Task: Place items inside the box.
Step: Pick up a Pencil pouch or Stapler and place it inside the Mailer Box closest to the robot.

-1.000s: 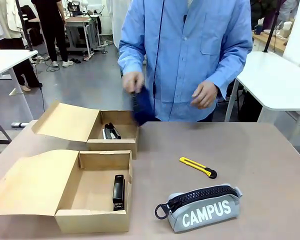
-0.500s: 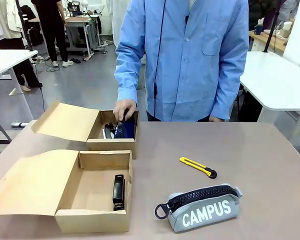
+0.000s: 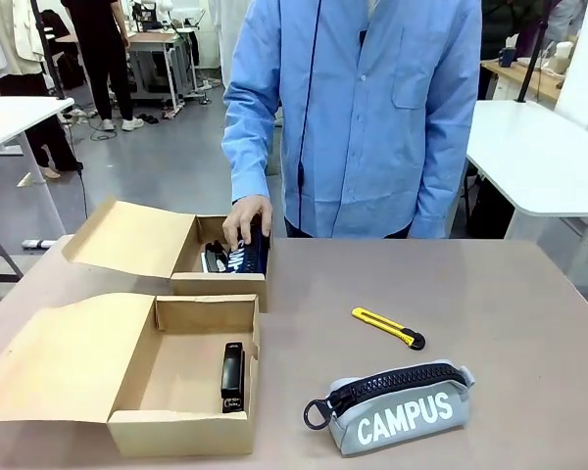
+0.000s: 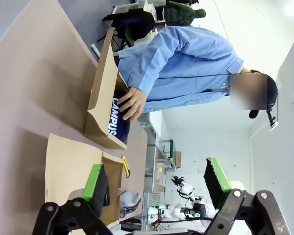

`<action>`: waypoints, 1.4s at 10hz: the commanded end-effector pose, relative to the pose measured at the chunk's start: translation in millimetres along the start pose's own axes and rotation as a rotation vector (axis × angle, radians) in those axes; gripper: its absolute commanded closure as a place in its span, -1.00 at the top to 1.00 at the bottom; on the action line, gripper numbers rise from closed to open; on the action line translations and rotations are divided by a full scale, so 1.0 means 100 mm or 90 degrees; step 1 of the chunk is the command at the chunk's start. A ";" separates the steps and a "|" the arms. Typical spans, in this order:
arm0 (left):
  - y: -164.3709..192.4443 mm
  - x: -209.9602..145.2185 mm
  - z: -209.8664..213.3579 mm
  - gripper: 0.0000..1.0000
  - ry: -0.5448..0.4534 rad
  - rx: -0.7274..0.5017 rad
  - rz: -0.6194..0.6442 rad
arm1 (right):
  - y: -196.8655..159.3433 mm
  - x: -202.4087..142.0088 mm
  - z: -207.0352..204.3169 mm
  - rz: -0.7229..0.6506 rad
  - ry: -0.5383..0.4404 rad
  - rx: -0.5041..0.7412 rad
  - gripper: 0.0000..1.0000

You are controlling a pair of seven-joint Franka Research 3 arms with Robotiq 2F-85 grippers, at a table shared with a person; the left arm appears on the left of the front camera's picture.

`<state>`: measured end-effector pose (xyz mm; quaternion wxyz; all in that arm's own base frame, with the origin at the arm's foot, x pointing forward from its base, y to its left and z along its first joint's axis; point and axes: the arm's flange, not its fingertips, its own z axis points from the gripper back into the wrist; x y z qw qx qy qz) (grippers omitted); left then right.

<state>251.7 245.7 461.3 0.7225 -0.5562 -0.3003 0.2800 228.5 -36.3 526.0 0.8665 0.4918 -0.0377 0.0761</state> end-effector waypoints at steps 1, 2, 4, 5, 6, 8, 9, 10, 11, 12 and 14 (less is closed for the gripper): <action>0.00 -0.02 0.00 1.00 -0.006 -0.016 -0.012 | -0.05 0.20 -0.77 0.223 0.286 -0.211 1.00; 0.00 -0.02 0.00 1.00 -0.006 -0.016 -0.012 | -0.04 0.21 -1.11 0.186 0.256 -0.332 1.00; 0.00 -0.02 0.00 1.00 -0.006 -0.016 -0.012 | 0.14 0.27 -0.89 0.055 0.168 -0.127 1.00; 0.00 -0.02 0.00 1.00 -0.006 -0.016 -0.012 | 0.14 0.27 -0.89 0.055 0.168 -0.127 1.00; 0.00 -0.02 0.00 1.00 -0.006 -0.016 -0.012 | 0.13 0.38 -1.13 0.071 0.176 -0.244 1.00; 0.00 -0.02 0.00 1.00 -0.006 -0.016 -0.012 | 0.10 0.65 -1.80 0.290 0.368 -0.335 1.00; 0.00 -0.02 0.00 1.00 -0.006 -0.016 -0.012 | 0.09 0.77 -2.07 0.373 0.394 -0.341 1.00; 0.00 -0.02 0.00 1.00 -0.006 -0.016 -0.012 | 0.08 0.85 -2.30 0.437 0.386 -0.360 1.00; 0.00 -0.02 0.00 1.00 -0.006 -0.016 -0.012 | 0.03 0.90 -2.52 0.469 0.376 -0.363 1.00; 0.00 -0.02 0.00 1.00 -0.006 -0.016 -0.012 | -0.06 0.90 -2.78 0.524 0.391 -0.400 1.00; 0.00 -0.02 0.00 1.00 -0.006 -0.016 -0.012 | -0.06 0.90 -2.89 0.582 0.343 -0.416 1.00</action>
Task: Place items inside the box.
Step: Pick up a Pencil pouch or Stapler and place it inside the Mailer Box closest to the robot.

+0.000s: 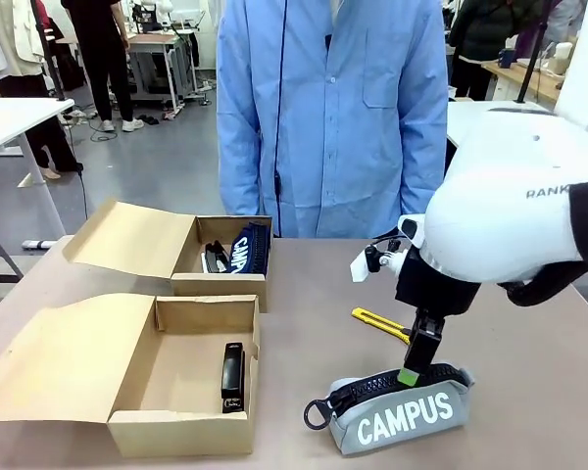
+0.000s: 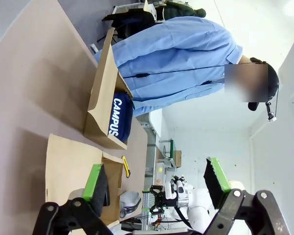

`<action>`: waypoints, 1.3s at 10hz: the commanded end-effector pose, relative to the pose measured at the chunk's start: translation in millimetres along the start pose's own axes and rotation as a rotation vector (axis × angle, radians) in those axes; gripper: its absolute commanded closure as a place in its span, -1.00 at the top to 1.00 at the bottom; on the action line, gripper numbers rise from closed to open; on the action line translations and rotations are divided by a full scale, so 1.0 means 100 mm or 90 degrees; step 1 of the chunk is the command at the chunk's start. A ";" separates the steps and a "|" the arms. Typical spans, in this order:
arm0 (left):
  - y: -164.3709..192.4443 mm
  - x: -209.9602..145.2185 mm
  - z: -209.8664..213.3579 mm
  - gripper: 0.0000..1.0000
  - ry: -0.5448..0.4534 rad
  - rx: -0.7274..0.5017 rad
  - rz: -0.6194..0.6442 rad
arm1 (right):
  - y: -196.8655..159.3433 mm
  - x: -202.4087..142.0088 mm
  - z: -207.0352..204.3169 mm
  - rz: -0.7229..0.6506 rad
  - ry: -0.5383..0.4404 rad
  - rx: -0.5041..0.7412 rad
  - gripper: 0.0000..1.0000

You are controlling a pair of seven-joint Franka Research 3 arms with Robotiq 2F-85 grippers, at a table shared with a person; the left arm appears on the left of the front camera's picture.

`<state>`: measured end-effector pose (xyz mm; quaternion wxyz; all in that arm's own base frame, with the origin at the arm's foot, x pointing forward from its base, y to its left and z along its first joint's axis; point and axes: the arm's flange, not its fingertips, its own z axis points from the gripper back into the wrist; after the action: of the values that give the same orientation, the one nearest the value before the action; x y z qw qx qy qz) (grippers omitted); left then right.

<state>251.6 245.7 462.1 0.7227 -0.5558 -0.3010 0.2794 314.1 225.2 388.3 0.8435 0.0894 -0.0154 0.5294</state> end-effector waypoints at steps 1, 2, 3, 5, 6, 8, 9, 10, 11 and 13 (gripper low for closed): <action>0.00 -0.02 -0.01 1.00 -0.006 -0.016 -0.011 | -0.05 -0.04 -0.04 0.033 -0.039 -0.039 1.00; 0.00 -0.02 -0.01 1.00 -0.006 -0.016 -0.011 | -0.04 -0.04 -0.08 0.058 -0.011 -0.009 1.00; 0.00 -0.02 -0.01 1.00 -0.006 -0.016 -0.011 | -0.04 -0.07 -0.12 0.072 0.018 0.016 1.00; 0.00 -0.02 -0.01 1.00 -0.006 -0.016 -0.011 | -0.06 -0.10 -0.17 0.082 0.040 0.037 1.00; 0.00 -0.02 -0.01 1.00 -0.006 -0.016 -0.011 | -0.07 -0.11 -0.25 0.100 0.057 0.061 1.00; 0.00 -0.02 -0.01 1.00 -0.006 -0.016 -0.011 | -0.12 -0.09 -0.47 0.088 0.081 0.074 1.00; 0.00 -0.02 -0.01 1.00 -0.006 -0.016 -0.011 | -0.13 -0.11 -0.45 0.082 0.068 0.072 1.00; 0.00 -0.02 -0.01 1.00 -0.006 -0.016 -0.011 | -0.15 -0.22 -0.26 0.051 0.045 0.034 1.00; 0.00 -0.02 -0.01 1.00 -0.006 -0.016 -0.011 | -0.15 -0.50 0.18 0.018 -0.050 0.038 1.00; 0.00 -0.02 -0.01 1.00 -0.006 -0.016 -0.011 | -0.08 -1.81 1.34 -0.240 -0.356 0.147 1.00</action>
<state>251.3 245.9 462.2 0.7225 -0.5558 -0.3015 0.2796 319.8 132.5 460.4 0.8511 0.2160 -0.0600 0.4746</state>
